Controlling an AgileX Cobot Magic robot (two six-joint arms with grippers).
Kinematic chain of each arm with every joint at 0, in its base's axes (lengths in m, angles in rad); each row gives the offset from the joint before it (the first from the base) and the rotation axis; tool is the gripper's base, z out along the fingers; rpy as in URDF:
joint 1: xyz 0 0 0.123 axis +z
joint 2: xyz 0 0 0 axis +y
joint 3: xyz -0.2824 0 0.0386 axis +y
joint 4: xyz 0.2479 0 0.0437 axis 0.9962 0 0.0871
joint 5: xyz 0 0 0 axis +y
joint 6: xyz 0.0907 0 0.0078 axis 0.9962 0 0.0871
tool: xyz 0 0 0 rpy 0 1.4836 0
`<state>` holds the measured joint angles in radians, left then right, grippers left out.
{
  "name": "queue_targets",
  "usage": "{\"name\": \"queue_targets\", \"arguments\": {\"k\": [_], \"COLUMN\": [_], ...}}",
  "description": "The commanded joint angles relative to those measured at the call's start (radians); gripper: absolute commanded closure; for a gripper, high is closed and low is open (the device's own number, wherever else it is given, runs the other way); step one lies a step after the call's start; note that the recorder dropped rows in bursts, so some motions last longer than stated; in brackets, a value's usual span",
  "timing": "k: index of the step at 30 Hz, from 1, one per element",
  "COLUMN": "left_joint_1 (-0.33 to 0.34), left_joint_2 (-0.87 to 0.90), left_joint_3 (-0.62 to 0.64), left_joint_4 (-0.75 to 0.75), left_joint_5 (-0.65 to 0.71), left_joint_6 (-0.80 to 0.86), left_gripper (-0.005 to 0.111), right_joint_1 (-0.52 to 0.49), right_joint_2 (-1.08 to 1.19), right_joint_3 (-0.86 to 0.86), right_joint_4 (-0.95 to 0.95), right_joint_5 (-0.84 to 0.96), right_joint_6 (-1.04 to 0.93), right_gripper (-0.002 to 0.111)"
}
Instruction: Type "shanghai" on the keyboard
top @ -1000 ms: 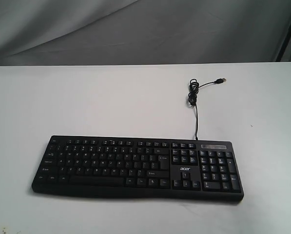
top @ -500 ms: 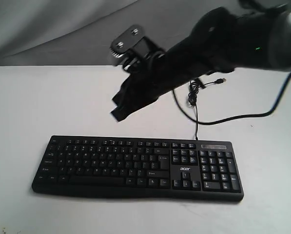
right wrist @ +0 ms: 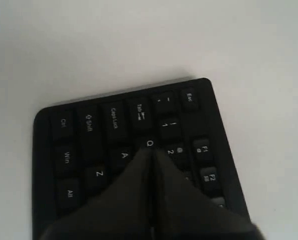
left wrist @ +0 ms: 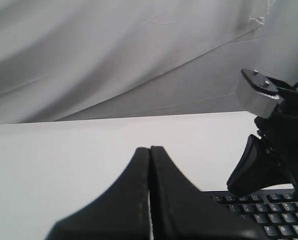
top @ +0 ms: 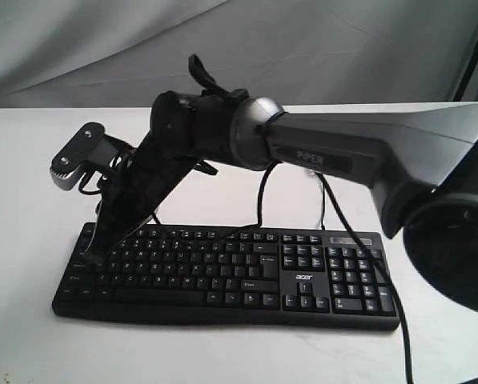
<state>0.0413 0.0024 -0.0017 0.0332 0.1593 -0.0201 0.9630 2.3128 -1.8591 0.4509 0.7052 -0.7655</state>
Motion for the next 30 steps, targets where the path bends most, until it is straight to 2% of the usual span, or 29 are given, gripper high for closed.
{"name": "queue_targets", "arguments": {"k": [1, 30], "left_joint_1": [-0.006, -0.006], "left_joint_2": [-0.002, -0.002], "left_joint_3": [0.002, 0.002], "left_joint_4": [0.0, 0.0], "left_joint_5": [-0.006, -0.006], "left_joint_6": [-0.003, -0.003], "left_gripper": [0.107, 0.107], "right_joint_1": [0.037, 0.05], "right_joint_2": [0.019, 0.074], "right_joint_3": [-0.015, -0.008], "right_joint_4": [-0.076, -0.123], "right_joint_5": [-0.019, 0.015], "right_joint_6": [0.059, 0.087], "right_gripper": [0.108, 0.108]}}
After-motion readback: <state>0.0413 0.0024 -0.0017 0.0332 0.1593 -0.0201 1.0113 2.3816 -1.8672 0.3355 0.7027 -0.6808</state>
